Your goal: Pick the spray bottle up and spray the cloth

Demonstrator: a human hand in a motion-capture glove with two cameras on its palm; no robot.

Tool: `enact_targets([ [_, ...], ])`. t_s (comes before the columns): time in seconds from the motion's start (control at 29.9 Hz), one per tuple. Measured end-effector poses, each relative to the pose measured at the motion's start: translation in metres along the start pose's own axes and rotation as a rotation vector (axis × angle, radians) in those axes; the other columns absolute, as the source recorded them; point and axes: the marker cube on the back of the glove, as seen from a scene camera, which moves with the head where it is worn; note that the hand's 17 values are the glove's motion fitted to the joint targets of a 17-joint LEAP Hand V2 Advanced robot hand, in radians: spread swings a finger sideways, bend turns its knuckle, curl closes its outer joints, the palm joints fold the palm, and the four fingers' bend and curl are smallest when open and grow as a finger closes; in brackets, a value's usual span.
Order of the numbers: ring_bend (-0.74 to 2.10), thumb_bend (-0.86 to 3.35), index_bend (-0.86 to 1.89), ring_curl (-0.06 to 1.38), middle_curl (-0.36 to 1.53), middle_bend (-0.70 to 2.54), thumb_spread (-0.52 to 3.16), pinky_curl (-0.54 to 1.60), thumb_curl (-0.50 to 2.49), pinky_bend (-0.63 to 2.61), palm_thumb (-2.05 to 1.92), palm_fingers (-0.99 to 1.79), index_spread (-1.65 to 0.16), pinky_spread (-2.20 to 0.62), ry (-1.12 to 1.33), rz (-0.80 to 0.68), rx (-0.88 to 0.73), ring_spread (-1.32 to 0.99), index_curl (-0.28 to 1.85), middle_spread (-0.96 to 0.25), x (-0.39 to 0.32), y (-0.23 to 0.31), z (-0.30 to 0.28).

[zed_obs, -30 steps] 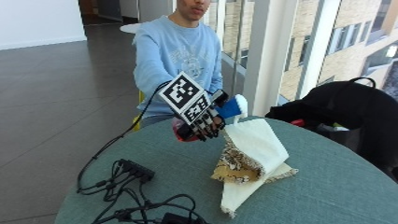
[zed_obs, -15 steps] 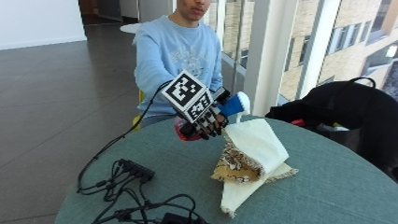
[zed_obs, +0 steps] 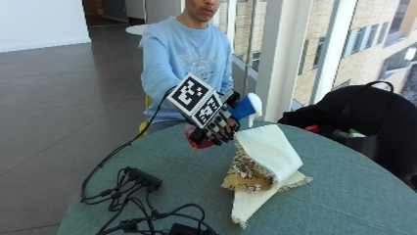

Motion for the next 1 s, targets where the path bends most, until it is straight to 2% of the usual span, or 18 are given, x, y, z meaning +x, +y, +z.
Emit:
enact_targets([
  [0.77,0.58,-0.02,0.09,0.39,0.48,0.35,0.92,0.37,0.6,0.2,0.9,1.09,-0.21,0.07,-0.045,-0.062,0.025,-0.07,0.23,-0.07,-0.002,0.0,0.009],
  [0.87,0.58,-0.02,0.09,0.39,0.48,0.35,0.92,0.37,0.6,0.2,0.9,1.09,-0.21,0.07,-0.068,-0.111,0.042,-0.07,0.23,-0.07,-0.013,0.004,0.009],
  [1.0,0.58,-0.02,0.09,0.39,0.48,0.35,0.92,0.37,0.6,0.2,0.9,1.09,-0.21,0.07,-0.127,-0.271,0.096,-0.07,0.23,-0.07,-0.052,0.016,0.015],
])
